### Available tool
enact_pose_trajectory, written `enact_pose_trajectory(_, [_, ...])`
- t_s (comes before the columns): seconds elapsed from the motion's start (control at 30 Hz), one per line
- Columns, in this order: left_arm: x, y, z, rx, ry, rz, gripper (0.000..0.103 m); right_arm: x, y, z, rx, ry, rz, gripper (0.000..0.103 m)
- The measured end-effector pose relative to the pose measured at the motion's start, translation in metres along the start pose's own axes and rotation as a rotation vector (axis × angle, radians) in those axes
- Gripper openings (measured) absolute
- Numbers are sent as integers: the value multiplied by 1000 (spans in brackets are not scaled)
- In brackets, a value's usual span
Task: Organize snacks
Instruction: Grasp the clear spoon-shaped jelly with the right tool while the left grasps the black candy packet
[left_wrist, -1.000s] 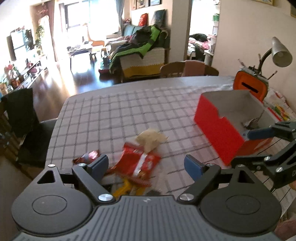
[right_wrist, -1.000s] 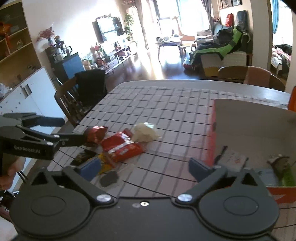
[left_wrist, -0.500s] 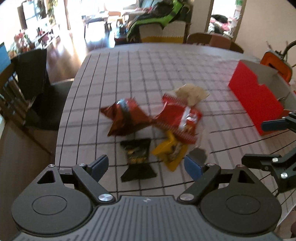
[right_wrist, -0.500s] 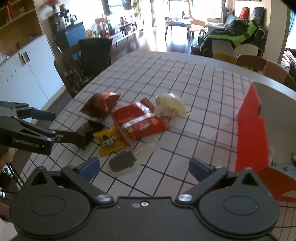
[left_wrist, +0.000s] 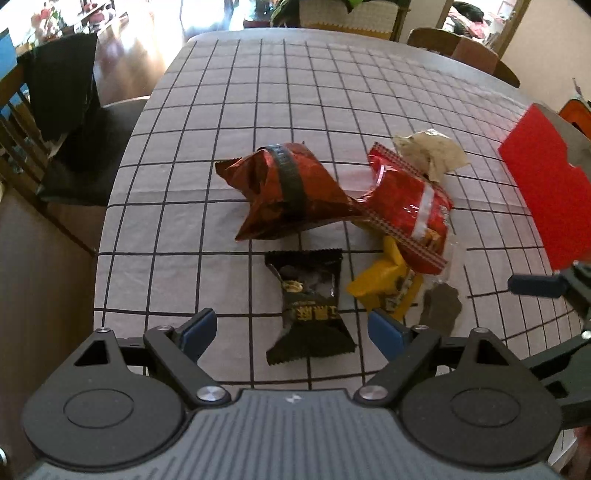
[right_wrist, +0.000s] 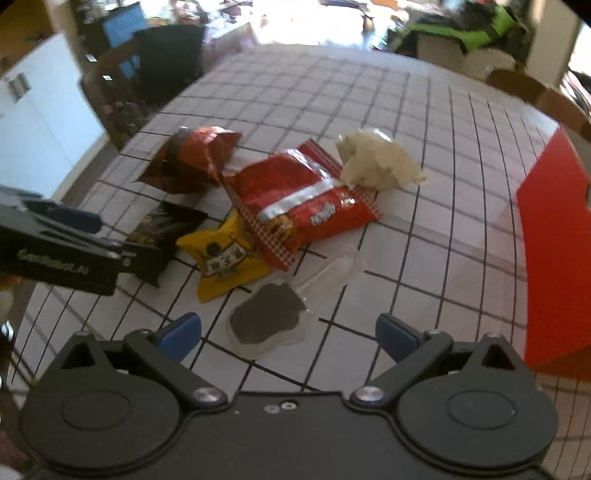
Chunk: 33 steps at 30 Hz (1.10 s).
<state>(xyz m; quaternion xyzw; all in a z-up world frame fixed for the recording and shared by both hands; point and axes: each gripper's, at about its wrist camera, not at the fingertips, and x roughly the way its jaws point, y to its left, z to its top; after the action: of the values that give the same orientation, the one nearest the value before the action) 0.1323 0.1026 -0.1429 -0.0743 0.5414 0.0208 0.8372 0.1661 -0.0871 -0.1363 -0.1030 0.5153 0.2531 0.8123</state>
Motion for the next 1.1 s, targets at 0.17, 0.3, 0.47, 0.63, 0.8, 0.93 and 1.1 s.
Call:
enact_pose_trajectory(0.17, [12, 3, 9, 1, 40, -4, 89, 15, 3, 8, 97, 38, -63, 99])
enact_pose_trajectory(0.3, [15, 1, 14, 15, 48, -7, 89, 28, 2, 12, 166, 83, -103, 92])
enact_pose_trajectory(0.47, [17, -1, 18, 6, 51, -11, 87, 30, 7, 11, 179, 87, -154, 86])
enact_pose_trajectory(0.63, [22, -3, 20, 13, 65, -12, 78, 29, 15, 12, 151, 69, -156, 75])
enact_pose_trajectory(0.8, [26, -1, 19, 1, 87, -14, 63, 21, 13, 7, 84, 61, -112, 66])
enact_pose_trajectory(0.93, [25, 1, 19, -2, 81, -8, 58, 13, 1, -3, 46, 39, -86, 53])
enact_pose_trajectory(1.1, [22, 5, 17, -27, 71, 7, 36, 2, -5, -10, 18, 14, -73, 42])
